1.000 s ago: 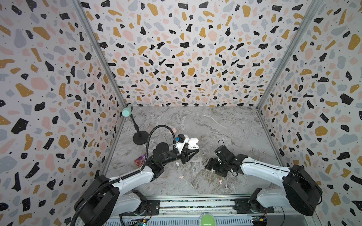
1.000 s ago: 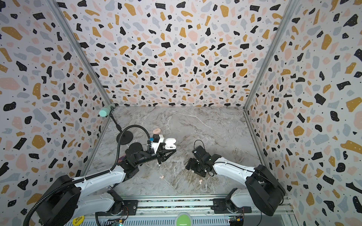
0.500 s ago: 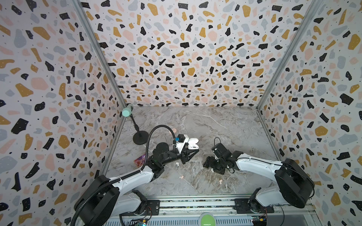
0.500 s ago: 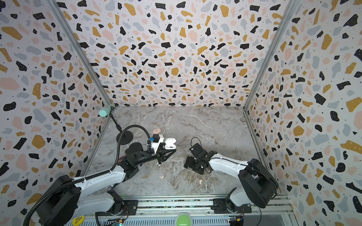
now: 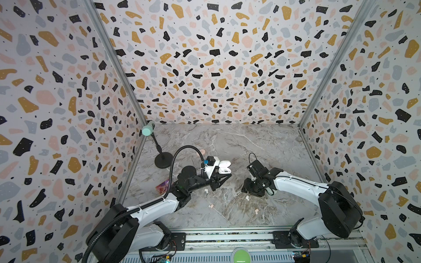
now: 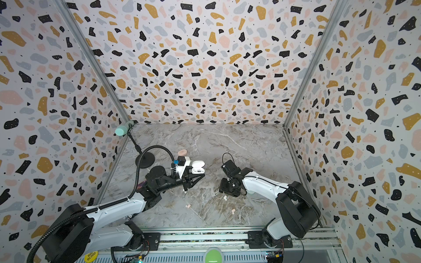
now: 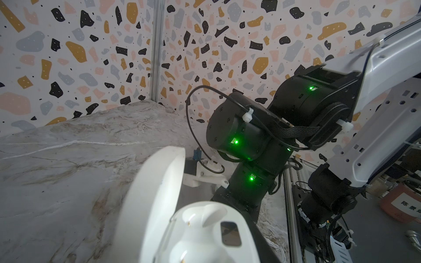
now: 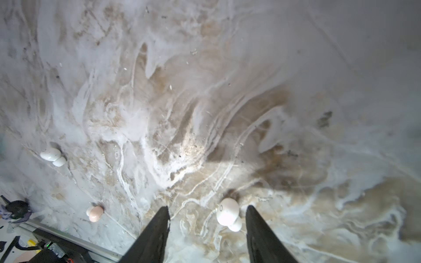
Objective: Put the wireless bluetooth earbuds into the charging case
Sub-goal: 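Lower the right gripper over the white earbud and close on it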
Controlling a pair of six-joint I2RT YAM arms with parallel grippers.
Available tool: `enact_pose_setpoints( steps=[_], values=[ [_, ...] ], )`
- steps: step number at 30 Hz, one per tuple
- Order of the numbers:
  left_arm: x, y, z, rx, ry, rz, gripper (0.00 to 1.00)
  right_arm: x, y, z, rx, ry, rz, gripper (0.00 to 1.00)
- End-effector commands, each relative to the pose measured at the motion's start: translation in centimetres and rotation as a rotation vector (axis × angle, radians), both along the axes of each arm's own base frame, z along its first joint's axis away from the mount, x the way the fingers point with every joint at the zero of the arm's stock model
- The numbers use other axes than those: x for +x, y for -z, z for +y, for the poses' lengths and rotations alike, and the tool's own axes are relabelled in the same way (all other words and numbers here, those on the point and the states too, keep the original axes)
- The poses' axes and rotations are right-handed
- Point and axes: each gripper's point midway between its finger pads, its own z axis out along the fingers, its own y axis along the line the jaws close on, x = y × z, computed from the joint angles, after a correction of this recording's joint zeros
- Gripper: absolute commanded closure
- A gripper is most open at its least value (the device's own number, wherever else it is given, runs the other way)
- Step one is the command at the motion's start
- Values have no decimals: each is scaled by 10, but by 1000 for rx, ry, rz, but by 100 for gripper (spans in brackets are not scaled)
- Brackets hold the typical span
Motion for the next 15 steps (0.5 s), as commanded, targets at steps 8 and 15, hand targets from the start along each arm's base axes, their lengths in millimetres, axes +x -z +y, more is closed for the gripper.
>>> enact_pose_setpoints(
  steps=[8,15],
  values=[
    [-1,-16,3,-43,-4,-59,92,-15,17,-7,-68,-23,60,57],
    [-1,-16,3,-46,-5,-56,92,-12,21,-10,-98,-8,54,61]
  ],
)
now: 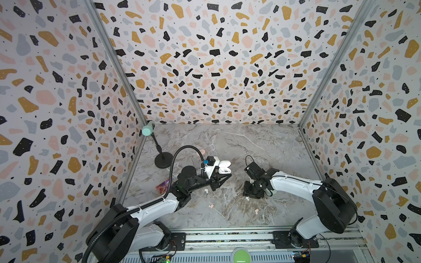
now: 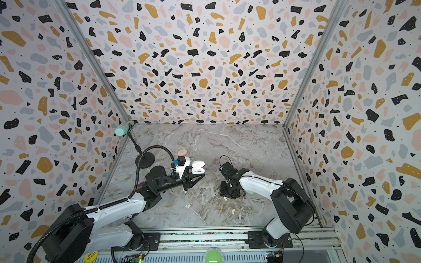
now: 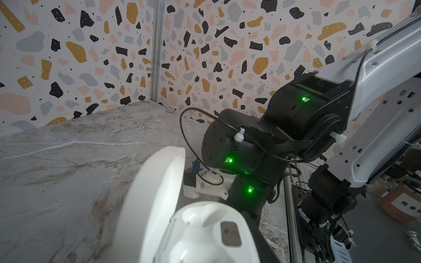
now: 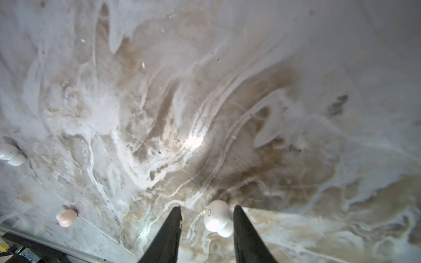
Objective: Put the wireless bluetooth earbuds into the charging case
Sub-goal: 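Lower the right gripper over the white earbud and close on it, then lift the white earbud and carry it to the case in the left gripper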
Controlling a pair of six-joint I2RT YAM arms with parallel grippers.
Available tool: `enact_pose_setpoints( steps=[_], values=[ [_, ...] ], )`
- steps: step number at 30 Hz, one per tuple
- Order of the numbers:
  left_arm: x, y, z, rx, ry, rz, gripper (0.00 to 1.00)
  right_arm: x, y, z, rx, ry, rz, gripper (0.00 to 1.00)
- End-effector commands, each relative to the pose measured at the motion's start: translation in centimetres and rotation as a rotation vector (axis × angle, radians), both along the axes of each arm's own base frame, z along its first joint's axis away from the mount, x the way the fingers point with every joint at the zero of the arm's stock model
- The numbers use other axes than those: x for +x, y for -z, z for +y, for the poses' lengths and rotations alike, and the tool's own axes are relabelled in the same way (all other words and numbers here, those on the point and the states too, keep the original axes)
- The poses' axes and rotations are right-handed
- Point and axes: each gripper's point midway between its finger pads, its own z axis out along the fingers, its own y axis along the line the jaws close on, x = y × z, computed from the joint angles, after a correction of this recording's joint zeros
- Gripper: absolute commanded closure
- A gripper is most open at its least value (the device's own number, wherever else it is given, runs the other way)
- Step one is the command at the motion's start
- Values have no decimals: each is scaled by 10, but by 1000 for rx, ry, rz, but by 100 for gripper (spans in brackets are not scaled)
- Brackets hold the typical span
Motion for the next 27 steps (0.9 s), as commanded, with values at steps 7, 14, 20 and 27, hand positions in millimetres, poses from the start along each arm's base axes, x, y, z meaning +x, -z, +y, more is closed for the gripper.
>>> enact_pose_setpoints(
  steps=[7,14,20,27],
  values=[
    [-2,-16,3,-47,-4,-56,92,-7,10,-8,-52,15,31,63],
    [-2,-16,4,-51,-5,-55,92,-8,13,-6,-52,14,40,66],
    [-2,-15,4,-50,-7,-56,92,-14,20,-9,-71,5,60,69],
    [-2,-16,4,-52,-8,-58,92,-22,28,-20,-146,-37,88,71]
  ],
)
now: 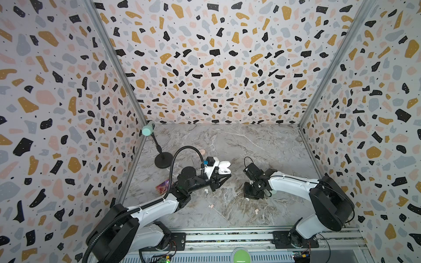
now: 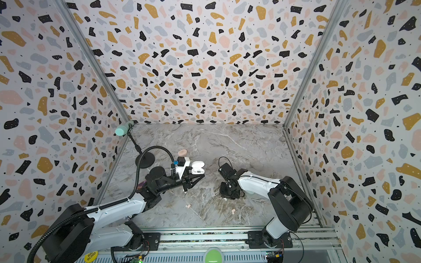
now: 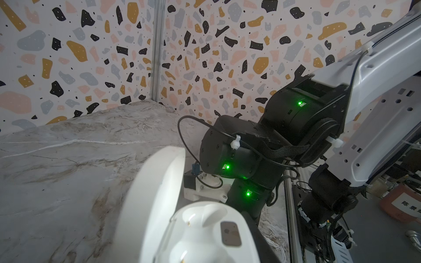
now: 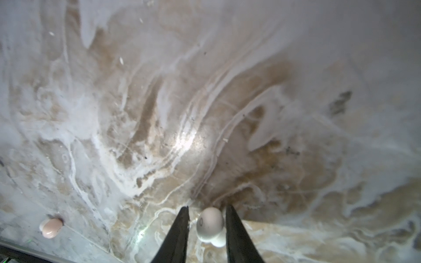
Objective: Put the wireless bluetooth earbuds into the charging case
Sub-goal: 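Lift the white earbud and carry it to the case in the left gripper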
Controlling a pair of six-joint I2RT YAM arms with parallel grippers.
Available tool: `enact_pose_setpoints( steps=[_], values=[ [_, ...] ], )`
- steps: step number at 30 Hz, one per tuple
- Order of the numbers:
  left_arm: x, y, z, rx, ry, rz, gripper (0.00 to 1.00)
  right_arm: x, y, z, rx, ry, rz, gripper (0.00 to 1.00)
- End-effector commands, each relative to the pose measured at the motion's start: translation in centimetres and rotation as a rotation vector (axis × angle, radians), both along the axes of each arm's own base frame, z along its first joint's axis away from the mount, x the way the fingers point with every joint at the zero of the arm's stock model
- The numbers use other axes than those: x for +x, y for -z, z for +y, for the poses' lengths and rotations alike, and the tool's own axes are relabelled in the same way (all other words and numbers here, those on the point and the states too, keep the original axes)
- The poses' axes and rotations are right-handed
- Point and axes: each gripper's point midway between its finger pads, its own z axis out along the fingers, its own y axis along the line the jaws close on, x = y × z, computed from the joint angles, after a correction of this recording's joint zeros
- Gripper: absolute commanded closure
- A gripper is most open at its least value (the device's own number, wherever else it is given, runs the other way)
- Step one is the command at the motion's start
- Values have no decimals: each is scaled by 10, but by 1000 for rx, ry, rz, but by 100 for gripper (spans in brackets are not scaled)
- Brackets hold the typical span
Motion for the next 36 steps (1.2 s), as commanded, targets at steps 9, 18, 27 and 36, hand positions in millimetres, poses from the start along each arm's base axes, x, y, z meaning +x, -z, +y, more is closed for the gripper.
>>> enact_pose_setpoints(
  steps=[9,18,27,36],
  values=[
    [-2,-17,3,-51,-5,-55,93,-18,23,-18,-150,-72,77,74],
    [-2,-19,4,-54,-6,-59,93,-19,22,-19,-174,-89,73,81],
    [-1,-20,2,-52,-4,-63,93,-11,7,-13,-135,-89,23,84],
    [-1,-24,-1,-62,14,-72,93,19,-49,-2,31,-45,-147,84]
  ],
)
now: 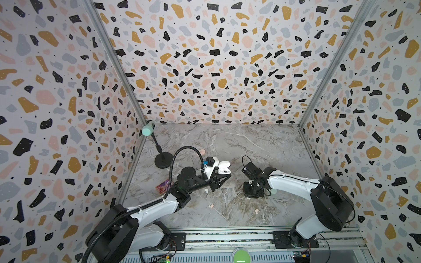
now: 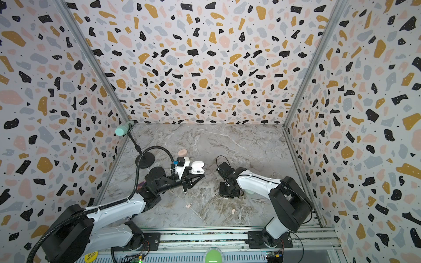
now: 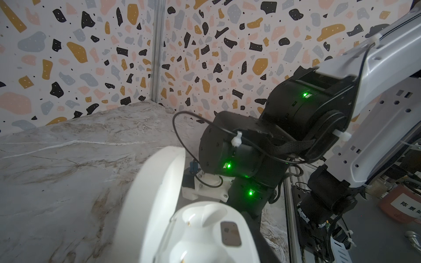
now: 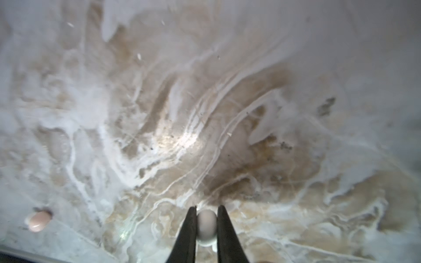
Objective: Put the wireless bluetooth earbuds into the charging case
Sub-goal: 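Lift the white earbud and carry it to the case in the left gripper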
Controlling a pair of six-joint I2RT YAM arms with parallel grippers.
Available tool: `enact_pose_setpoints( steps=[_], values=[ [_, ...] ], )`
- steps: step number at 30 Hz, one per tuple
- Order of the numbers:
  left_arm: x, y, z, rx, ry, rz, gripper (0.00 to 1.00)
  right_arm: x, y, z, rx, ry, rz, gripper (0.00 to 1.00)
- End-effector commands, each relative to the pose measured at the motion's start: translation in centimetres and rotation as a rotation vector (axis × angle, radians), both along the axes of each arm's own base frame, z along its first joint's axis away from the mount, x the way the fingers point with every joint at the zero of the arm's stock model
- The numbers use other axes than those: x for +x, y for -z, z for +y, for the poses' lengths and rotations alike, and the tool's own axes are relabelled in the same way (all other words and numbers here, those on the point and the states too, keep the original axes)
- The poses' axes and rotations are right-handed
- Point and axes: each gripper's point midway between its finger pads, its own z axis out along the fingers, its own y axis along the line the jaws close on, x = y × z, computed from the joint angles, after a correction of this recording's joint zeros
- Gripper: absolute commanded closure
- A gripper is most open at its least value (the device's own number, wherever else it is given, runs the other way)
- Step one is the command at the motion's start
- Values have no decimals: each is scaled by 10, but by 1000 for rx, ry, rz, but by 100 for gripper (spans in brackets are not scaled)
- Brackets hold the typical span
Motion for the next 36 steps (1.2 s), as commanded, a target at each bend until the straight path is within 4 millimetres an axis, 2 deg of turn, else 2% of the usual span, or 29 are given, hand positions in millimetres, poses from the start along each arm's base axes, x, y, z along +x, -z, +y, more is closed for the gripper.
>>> enact_pose_setpoints(
  steps=[1,7,12,15,20,28,31,36],
  values=[
    [1,-24,-3,-57,16,-71,93,14,-39,5,98,-9,-108,84],
    [3,-29,-9,-57,37,-89,95,29,-105,21,279,-79,-262,84],
    [0,-43,-14,-87,80,-133,95,29,-168,37,411,-217,-414,83],
    [-3,-54,-17,-116,112,-163,95,24,-197,38,492,-282,-473,82],
    [-11,-70,-23,-173,166,-200,95,14,-236,29,624,-338,-546,82],
    [-15,-69,-48,-210,248,-217,95,-4,-273,27,716,-456,-597,82],
    [-16,-69,-54,-236,274,-212,95,-7,-282,29,742,-483,-612,81],
    [-18,-69,-61,-257,303,-207,95,-7,-284,34,770,-502,-605,81]
  ],
)
